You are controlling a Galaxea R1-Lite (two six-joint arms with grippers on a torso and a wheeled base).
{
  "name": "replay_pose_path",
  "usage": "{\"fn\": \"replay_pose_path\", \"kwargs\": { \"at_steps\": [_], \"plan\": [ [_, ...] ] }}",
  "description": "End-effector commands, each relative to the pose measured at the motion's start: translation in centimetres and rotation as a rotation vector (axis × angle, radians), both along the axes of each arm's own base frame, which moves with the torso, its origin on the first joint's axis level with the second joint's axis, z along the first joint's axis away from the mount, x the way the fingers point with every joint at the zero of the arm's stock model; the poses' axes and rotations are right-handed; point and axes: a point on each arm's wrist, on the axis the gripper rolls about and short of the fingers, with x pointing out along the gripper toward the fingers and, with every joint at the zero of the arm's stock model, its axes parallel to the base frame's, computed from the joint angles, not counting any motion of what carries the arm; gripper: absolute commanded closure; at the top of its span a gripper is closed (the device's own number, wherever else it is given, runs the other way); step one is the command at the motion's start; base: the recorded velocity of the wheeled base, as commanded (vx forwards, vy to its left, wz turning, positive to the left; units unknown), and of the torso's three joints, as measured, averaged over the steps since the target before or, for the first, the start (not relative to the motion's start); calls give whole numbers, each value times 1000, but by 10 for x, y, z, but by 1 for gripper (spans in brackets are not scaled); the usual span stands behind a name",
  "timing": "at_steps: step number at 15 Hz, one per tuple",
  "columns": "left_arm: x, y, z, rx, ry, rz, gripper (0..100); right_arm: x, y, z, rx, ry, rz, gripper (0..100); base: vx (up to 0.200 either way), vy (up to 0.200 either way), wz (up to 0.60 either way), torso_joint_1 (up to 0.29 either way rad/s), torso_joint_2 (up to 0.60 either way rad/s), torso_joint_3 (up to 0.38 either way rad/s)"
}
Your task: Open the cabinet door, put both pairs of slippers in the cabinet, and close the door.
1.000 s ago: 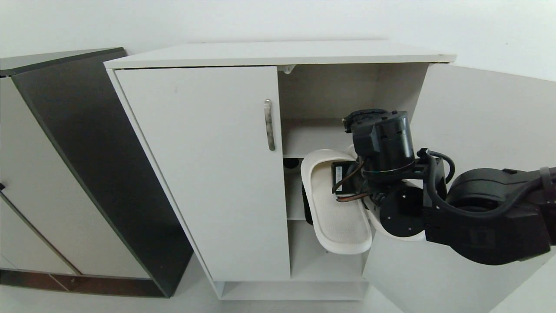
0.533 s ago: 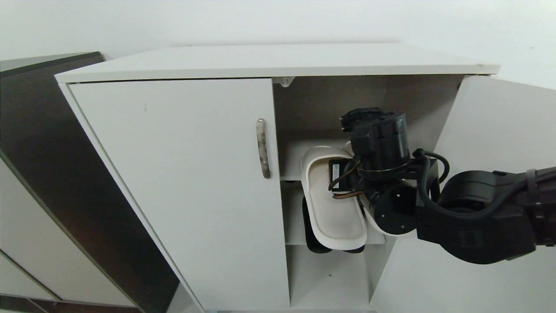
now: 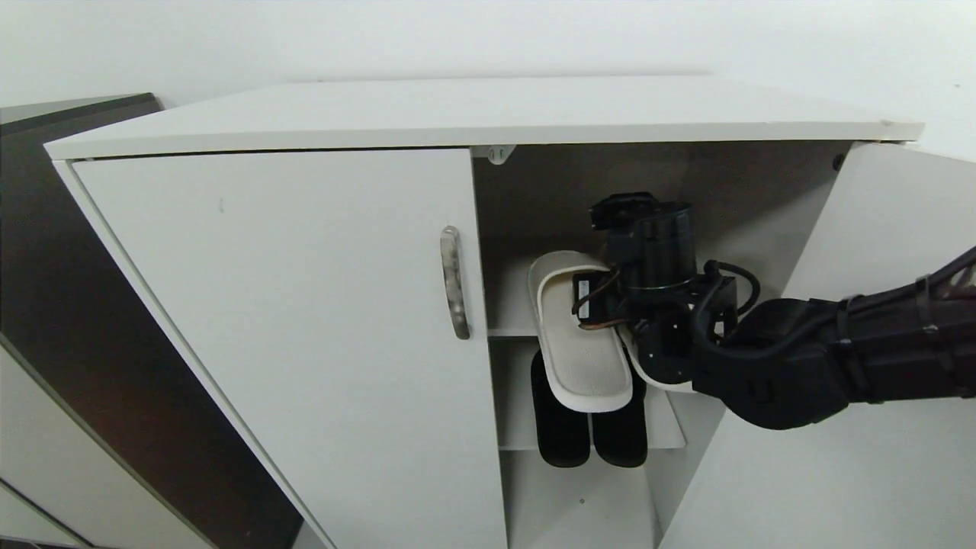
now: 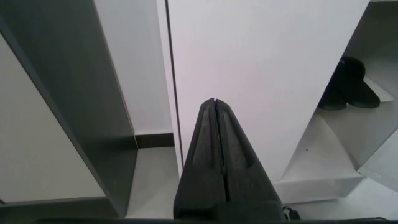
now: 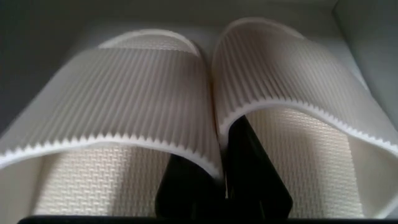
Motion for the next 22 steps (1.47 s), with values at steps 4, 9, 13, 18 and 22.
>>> {"fn": "replay_pose_path", "kwargs": {
  "at_steps": [4, 9, 13, 18, 22],
  "plan": [
    [0, 0, 0, 0, 2, 0, 100, 40, 5, 5, -3, -20, -34, 100, 0, 0, 0, 0, 0, 0],
    [0, 0, 0, -2, 2, -1, 100, 60, 8, 16, 5, -14, -51, 100, 0, 0, 0, 0, 0, 0],
    [0, 0, 0, -2, 0, -1, 100, 66, 13, 14, 3, -11, -53, 100, 0, 0, 0, 0, 0, 0],
    [0, 0, 0, -2, 0, 2, 100, 68, 15, 10, -2, -5, -51, 100, 0, 0, 0, 0, 0, 0],
    [0, 0, 0, -3, 0, 2, 100, 67, 15, 8, -7, 1, -50, 0, 0, 0, 0, 0, 0, 0]
  ]
}}
